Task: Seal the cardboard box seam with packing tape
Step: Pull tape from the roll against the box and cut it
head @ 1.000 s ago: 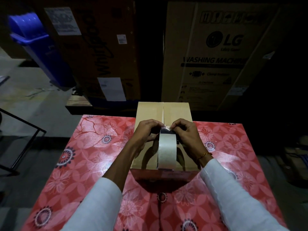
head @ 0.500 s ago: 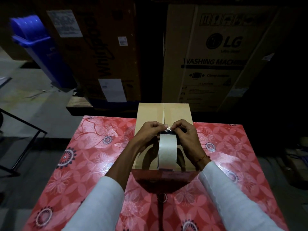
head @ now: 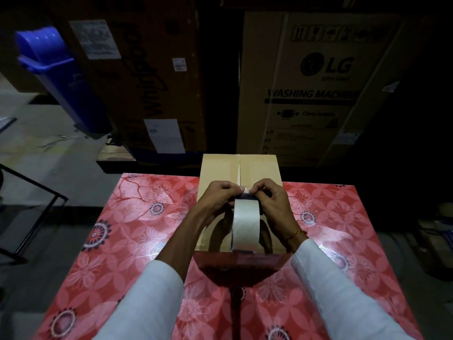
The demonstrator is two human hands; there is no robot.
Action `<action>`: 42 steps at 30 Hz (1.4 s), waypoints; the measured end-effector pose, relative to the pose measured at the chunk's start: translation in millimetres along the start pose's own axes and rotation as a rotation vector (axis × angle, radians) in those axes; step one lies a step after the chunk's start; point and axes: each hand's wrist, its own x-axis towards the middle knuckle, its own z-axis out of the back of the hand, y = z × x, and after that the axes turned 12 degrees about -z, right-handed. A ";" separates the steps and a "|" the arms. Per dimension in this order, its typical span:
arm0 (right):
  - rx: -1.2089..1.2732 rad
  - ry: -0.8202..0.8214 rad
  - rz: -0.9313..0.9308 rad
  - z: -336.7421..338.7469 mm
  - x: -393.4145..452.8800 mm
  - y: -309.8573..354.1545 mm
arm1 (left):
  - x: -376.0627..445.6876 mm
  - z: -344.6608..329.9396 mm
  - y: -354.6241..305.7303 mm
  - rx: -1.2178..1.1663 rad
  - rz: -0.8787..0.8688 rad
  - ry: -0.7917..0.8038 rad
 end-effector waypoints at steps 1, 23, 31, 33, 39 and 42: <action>-0.006 -0.003 0.002 0.0 0.5 -0.4 | 0.2 -0.9 -0.2 0.002 0.002 -0.007; 0.392 0.106 -0.285 13.1 3.6 9.8 | -7.6 -8.3 -0.8 -0.012 -0.020 -0.095; 0.008 0.158 -0.207 -0.4 9.0 18.7 | -9.6 -8.2 2.2 -0.010 -0.071 -0.099; 0.016 0.115 -0.220 -1.5 11.1 17.1 | -10.5 -9.0 2.1 -0.009 -0.088 -0.102; 0.009 0.049 -0.212 -2.4 8.9 12.4 | -8.1 -10.8 4.2 0.030 -0.111 -0.094; 0.030 0.051 -0.188 -1.2 3.9 13.0 | -6.8 -10.2 1.5 0.046 -0.107 -0.047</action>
